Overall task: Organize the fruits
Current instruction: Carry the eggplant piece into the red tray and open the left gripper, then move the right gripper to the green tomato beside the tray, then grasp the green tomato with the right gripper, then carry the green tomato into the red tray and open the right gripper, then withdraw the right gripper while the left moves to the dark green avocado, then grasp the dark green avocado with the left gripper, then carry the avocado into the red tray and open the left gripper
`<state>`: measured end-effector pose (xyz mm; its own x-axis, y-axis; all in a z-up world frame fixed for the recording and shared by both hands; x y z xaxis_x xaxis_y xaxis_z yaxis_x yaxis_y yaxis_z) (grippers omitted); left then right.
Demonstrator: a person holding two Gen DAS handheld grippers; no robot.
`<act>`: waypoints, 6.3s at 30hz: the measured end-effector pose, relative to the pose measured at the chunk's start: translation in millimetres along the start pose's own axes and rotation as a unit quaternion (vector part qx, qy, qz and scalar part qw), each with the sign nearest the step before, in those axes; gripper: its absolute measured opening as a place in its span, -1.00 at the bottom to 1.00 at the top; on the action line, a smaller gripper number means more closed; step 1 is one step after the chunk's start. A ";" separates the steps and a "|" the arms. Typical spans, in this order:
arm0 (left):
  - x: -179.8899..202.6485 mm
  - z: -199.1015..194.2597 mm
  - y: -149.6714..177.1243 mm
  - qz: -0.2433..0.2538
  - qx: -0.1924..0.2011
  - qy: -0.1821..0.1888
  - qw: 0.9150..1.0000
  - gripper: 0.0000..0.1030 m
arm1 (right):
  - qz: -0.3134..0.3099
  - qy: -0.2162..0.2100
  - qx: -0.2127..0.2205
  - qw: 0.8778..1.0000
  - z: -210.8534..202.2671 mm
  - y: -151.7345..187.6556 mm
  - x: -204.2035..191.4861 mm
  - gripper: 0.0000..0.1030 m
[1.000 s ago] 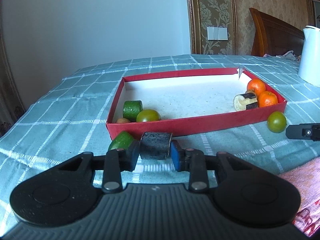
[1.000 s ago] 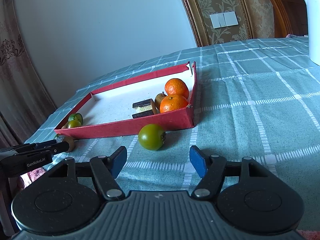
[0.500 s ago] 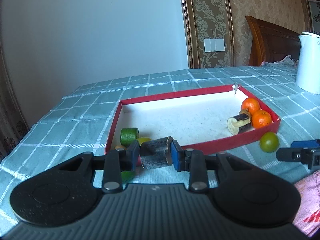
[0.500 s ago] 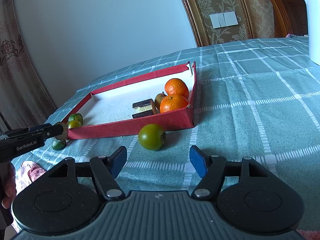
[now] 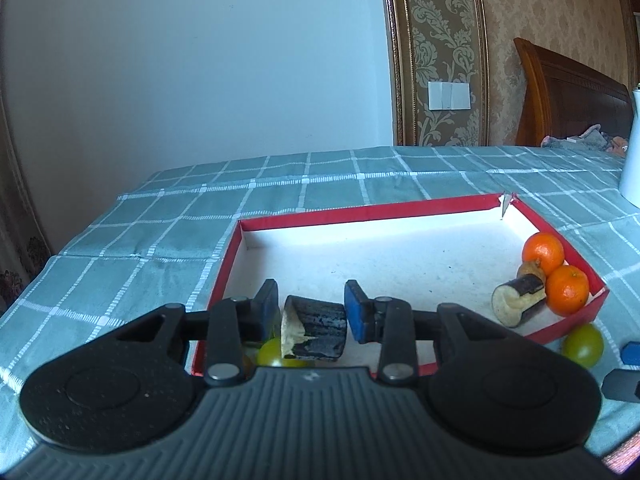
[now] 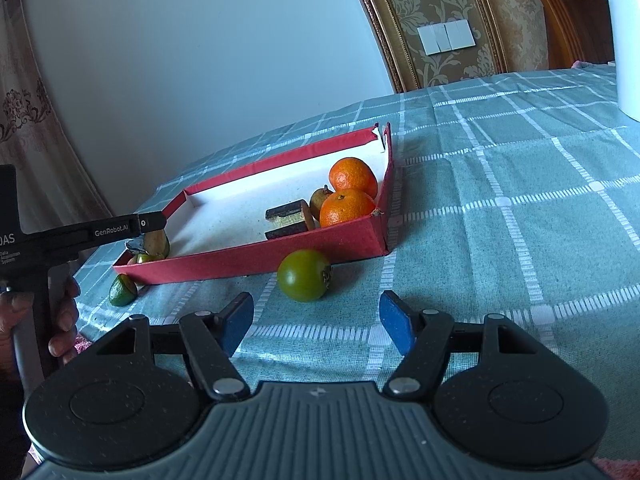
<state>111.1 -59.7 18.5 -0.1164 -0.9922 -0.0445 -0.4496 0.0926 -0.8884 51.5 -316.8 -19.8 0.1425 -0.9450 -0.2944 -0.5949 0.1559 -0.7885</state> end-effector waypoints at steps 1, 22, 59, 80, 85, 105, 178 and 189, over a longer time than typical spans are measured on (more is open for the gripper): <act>-0.4 0.2 0.6 0.000 0.001 -0.002 1.000 -0.13 | 0.001 -0.001 0.000 1.000 0.0 0.0 0.2 0.35; -33.9 -64.9 56.0 -0.016 0.002 -0.013 1.000 0.83 | 0.002 0.006 0.003 1.000 -0.6 0.5 0.6 0.36; -45.7 -69.0 66.7 -0.059 0.016 0.028 0.998 0.92 | -0.153 0.095 -0.002 0.984 31.2 -9.4 -49.8 -0.34; -48.1 -64.6 68.7 -0.067 0.001 0.016 0.998 0.92 | -0.144 0.067 0.059 0.986 17.1 -76.5 -68.6 -0.35; -49.1 -64.2 69.4 -0.069 -0.002 0.017 0.997 0.92 | -0.156 0.076 0.052 0.983 40.9 -91.8 -72.5 -0.35; -50.9 -62.8 70.0 -0.075 -0.005 0.019 0.997 0.93 | -0.221 0.102 0.019 0.970 101.2 -73.1 -78.7 -0.11; -10.0 -9.9 -2.4 -0.028 -0.018 -0.005 0.999 -0.31 | 0.071 -0.015 0.028 0.997 -6.8 1.1 4.3 0.45; -17.8 11.0 1.1 -0.041 -0.032 -0.006 0.999 -0.31 | 0.031 0.020 0.014 0.999 -1.9 3.0 -6.6 0.45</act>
<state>122.5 -42.8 13.3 -0.0656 -0.9976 0.0210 -0.5124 0.0156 -0.8586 47.3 -310.6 -19.2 0.0741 -0.9441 -0.3213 -0.5794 0.2215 -0.7844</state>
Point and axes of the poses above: each gripper's, at about its wrist camera, not at the fingertips, and z roughly the way its jaws point, x to its right, y to its underside, the point moved 6 cm from there along z, roughly the way its jaws point, and after that the axes turned 8 degrees about y, right-handed, at the moved point
